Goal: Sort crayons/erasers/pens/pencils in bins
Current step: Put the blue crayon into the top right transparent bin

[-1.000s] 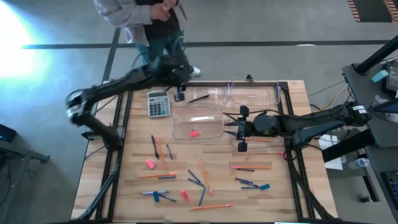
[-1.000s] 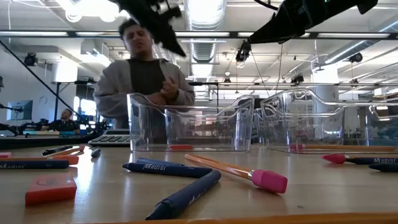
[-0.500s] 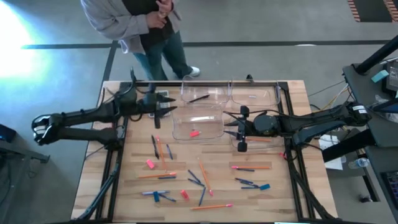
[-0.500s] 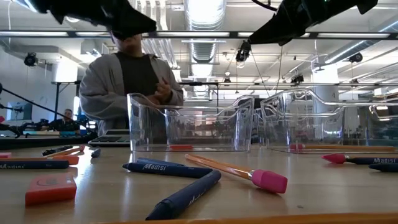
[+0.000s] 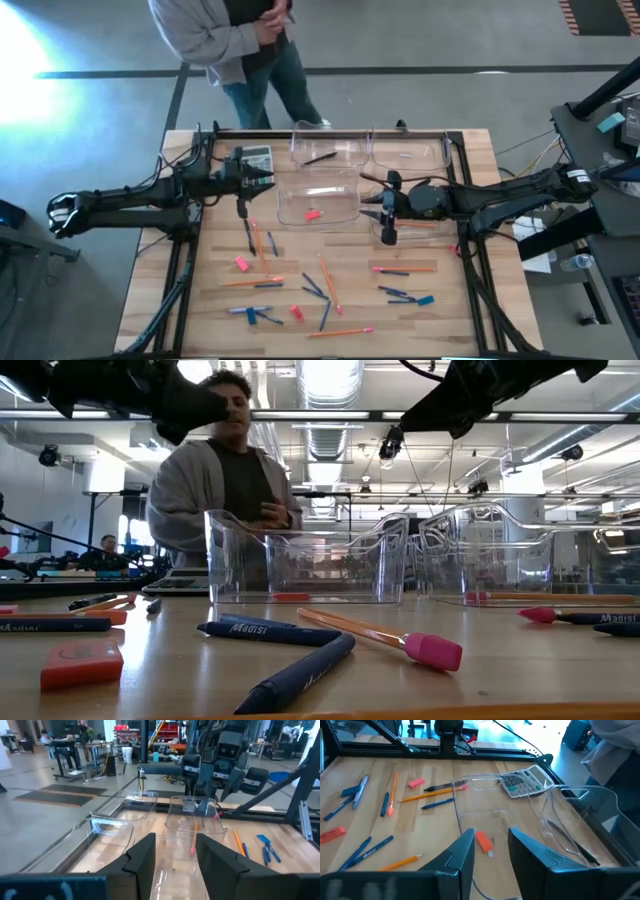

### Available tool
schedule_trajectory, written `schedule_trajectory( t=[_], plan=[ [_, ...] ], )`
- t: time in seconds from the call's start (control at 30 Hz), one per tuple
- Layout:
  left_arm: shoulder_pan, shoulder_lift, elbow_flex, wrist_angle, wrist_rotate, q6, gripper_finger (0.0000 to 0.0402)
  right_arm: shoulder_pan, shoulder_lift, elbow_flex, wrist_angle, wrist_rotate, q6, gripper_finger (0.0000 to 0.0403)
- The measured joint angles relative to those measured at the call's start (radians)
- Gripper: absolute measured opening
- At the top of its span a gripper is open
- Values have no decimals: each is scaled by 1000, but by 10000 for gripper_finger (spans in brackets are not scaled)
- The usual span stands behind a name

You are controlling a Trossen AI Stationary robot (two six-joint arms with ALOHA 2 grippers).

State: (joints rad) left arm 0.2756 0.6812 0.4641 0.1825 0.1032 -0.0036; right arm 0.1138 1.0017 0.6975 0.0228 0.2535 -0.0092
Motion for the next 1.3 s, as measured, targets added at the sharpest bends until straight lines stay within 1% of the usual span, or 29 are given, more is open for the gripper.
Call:
schedule_trajectory(
  t=[0.27,0.43,0.7,0.97,1.07,1.17,1.3],
  plan=[
    [-17,31,0,2,-1,-18,128,14,-4,1,-41,0,21,109],
    [-27,51,0,48,1,-17,128,31,-12,1,-55,0,21,109],
    [-30,78,0,71,9,-17,128,67,-13,1,-80,0,15,109],
    [-30,89,0,98,22,-18,128,72,-20,1,-103,0,10,109],
    [-30,89,0,106,23,-18,128,72,-33,1,-114,0,18,109],
    [-30,87,0,150,23,-17,128,74,-55,2,-128,0,36,109],
    [-30,68,0,157,23,-17,128,96,-95,2,-131,0,36,109]
  ],
)
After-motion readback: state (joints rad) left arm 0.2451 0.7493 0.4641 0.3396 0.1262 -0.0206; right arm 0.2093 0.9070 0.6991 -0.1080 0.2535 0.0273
